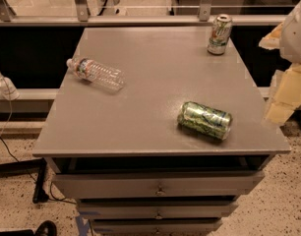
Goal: Move 7up can near water bottle
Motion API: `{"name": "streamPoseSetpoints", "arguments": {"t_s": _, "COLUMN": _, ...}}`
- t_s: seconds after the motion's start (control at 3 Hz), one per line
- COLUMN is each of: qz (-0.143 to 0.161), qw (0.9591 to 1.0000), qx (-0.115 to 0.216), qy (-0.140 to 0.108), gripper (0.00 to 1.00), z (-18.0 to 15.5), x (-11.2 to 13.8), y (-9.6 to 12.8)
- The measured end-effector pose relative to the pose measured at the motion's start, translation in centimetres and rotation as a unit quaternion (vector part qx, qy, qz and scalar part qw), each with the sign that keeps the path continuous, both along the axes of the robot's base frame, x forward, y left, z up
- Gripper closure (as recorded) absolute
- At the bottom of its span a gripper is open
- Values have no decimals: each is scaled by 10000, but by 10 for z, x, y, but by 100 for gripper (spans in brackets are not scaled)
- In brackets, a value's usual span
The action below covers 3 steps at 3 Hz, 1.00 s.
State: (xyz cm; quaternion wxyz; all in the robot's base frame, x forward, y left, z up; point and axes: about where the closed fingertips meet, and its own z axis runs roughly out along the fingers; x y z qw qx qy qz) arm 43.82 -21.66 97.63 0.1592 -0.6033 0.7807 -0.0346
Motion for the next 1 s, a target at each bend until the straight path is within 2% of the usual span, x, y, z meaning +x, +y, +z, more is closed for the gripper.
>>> {"name": "streamPoseSetpoints", "arguments": {"t_s": 0.33, "qz": -4, "qw": 10000, "qx": 3, "qy": -28, "gripper": 0, "z": 1, "x": 0, "y": 0}}
{"name": "streamPoseSetpoints", "arguments": {"t_s": 0.67, "qz": -23, "qw": 9994, "qx": 216, "qy": -269, "gripper": 0, "z": 1, "x": 18, "y": 0}}
{"name": "streamPoseSetpoints", "arguments": {"t_s": 1.0, "qz": -97, "qw": 9947, "qx": 743, "qy": -703, "gripper": 0, "z": 0, "x": 62, "y": -2}}
